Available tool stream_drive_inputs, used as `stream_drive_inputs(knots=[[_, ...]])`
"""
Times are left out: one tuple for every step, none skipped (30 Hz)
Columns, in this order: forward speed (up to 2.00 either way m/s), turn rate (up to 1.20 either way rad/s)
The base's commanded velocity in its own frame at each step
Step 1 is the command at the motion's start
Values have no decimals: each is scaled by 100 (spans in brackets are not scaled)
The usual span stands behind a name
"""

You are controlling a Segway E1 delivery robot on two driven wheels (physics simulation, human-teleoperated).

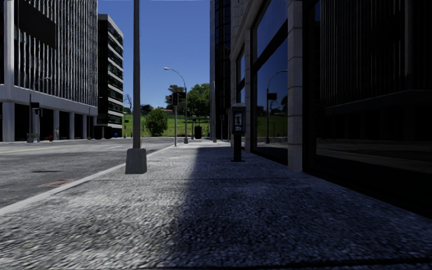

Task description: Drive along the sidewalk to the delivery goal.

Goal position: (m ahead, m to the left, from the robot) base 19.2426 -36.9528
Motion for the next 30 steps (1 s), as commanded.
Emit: stream_drive_inputs(knots=[[200,0],[200,0],[200,0],[200,0],[200,0],[200,0],[200,0],[200,0],[200,0],[200,0],[200,0],[200,0],[200,0],[200,0],[200,0],[200,0],[200,0],[200,0],[200,0],[200,0],[200,0],[200,0],[200,0],[200,0],[200,0],[200,0],[200,0],[200,0],[200,0],[200,0]])
